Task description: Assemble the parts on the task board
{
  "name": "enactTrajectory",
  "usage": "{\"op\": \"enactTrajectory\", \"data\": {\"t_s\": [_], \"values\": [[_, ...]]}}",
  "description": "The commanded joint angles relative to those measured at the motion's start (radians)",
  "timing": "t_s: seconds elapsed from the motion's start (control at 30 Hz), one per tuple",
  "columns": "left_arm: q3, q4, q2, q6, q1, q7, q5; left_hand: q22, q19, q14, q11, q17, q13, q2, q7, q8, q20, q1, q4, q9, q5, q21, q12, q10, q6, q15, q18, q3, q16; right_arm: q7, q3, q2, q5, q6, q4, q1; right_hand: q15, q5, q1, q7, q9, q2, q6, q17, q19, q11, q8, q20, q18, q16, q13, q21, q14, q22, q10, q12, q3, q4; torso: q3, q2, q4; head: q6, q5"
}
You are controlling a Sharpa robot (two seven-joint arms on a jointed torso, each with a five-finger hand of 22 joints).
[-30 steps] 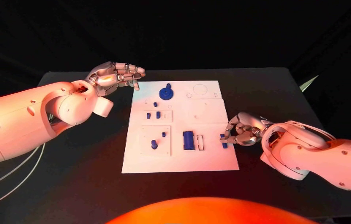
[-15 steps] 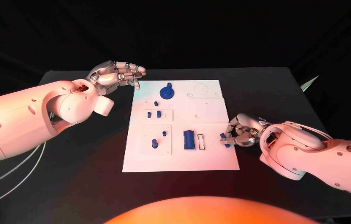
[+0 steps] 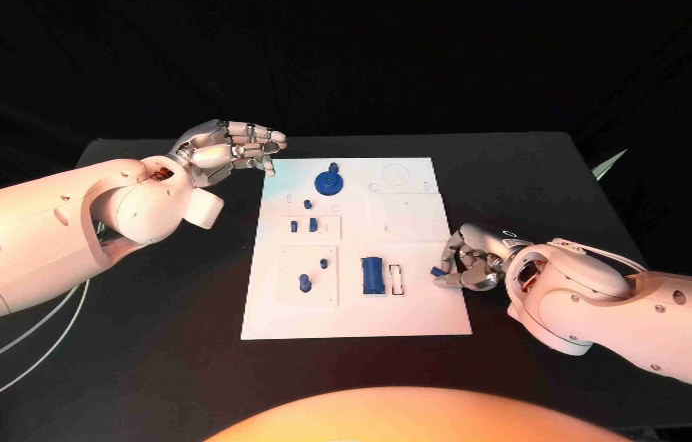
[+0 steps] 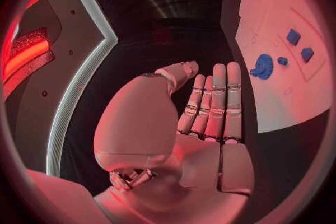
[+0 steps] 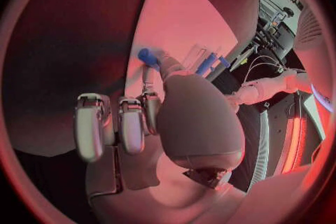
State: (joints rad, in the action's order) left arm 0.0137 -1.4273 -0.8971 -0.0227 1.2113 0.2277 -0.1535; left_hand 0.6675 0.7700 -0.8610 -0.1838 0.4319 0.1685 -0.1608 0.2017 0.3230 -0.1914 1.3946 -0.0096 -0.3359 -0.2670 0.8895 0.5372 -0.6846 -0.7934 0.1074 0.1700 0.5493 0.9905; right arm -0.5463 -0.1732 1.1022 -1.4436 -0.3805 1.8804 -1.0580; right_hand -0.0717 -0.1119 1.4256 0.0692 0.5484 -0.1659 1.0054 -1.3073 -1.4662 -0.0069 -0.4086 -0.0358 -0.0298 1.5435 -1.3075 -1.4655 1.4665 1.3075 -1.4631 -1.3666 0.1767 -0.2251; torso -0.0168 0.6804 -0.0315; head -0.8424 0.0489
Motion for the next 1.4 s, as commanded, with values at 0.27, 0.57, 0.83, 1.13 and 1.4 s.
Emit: {"op": "enactTrajectory", "data": {"t_s": [0.27,0.57,0.83,1.13,1.4], "values": [[-0.001,-0.003,-0.001,0.016,0.0,0.002,0.0,0.0,0.005,0.008,0.002,-0.002,-0.002,-0.001,0.034,0.006,-0.004,0.004,-0.006,-0.001,-0.005,-0.005,0.005,0.008,0.007,-0.002,0.015,0.007,0.006,-0.052,-0.011,-0.006,-0.039,0.045,0.015,0.014,-0.006,-0.004,0.037,-0.003,-0.062,0.009,0.017,-0.217,-0.085,-0.005,0.013,0.009,0.01,0.005,-0.144,-0.003,0.094,0.229,-0.022,0.006,0.08,0.014,0.0,0.0,-0.0004,0.004,0.001],[-0.001,-0.004,-0.001,0.015,0.0,0.001,-0.001,0.0,0.005,0.008,0.002,-0.002,-0.002,-0.001,0.034,0.006,-0.004,0.004,-0.006,-0.001,-0.005,-0.005,0.005,0.008,0.007,-0.002,0.015,0.007,0.006,-0.047,-0.009,-0.001,0.052,-0.04,0.05,-0.009,-0.008,-0.003,0.001,-0.007,-0.063,0.013,0.024,-0.222,-0.087,-0.007,0.018,0.011,0.01,0.007,-0.147,-0.008,0.095,0.231,-0.026,0.001,0.129,0.002,-0.0012,-0.001,-0.0004,0.006,0.001],[-0.001,-0.004,0.0,0.014,0.001,0.0,-0.001,0.0,0.005,0.008,0.002,-0.002,-0.002,-0.001,0.034,0.006,-0.004,0.004,-0.006,-0.001,-0.005,-0.005,0.005,0.008,0.007,-0.002,0.015,0.007,0.006,-0.027,-0.009,-0.007,0.181,-0.097,0.085,-0.036,-0.01,-0.002,-0.034,-0.008,-0.059,0.024,0.02,-0.224,-0.087,-0.009,0.02,0.014,0.011,0.009,-0.15,-0.008,0.096,0.231,-0.029,-0.003,0.168,-0.005,-0.0012,0.0,-0.0003,0.005,0.003],[-0.001,-0.005,-0.001,0.015,0.001,0.0,-0.001,0.0,0.005,0.008,0.002,-0.002,-0.002,-0.001,0.034,0.006,-0.004,0.004,-0.006,-0.001,-0.005,-0.005,0.005,0.008,0.007,-0.002,0.015,0.007,0.006,-0.019,-0.009,-0.045,0.249,-0.124,0.088,-0.041,-0.009,0.0,-0.08,-0.006,-0.052,0.021,0.016,-0.226,-0.087,-0.008,0.018,0.014,0.011,0.009,-0.151,-0.009,0.096,0.232,-0.03,-0.003,0.188,-0.014,-0.0008,0.0,0.0001,0.002,0.004],[-0.001,-0.007,-0.001,0.018,0.001,-0.002,-0.001,0.0,0.005,0.008,0.002,-0.002,-0.002,-0.001,0.034,0.006,-0.004,0.004,-0.006,-0.001,-0.005,-0.005,0.005,0.008,0.007,-0.002,0.015,0.007,0.006,-0.03,-0.009,-0.096,0.273,-0.105,0.054,-0.031,-0.006,0.002,-0.156,-0.004,-0.043,0.002,0.014,-0.225,-0.087,-0.005,0.014,0.012,0.011,0.009,-0.15,-0.008,0.096,0.232,-0.03,0.001,0.189,-0.036,0.0005,0.001,-0.0004,0.0,0.004]]}}
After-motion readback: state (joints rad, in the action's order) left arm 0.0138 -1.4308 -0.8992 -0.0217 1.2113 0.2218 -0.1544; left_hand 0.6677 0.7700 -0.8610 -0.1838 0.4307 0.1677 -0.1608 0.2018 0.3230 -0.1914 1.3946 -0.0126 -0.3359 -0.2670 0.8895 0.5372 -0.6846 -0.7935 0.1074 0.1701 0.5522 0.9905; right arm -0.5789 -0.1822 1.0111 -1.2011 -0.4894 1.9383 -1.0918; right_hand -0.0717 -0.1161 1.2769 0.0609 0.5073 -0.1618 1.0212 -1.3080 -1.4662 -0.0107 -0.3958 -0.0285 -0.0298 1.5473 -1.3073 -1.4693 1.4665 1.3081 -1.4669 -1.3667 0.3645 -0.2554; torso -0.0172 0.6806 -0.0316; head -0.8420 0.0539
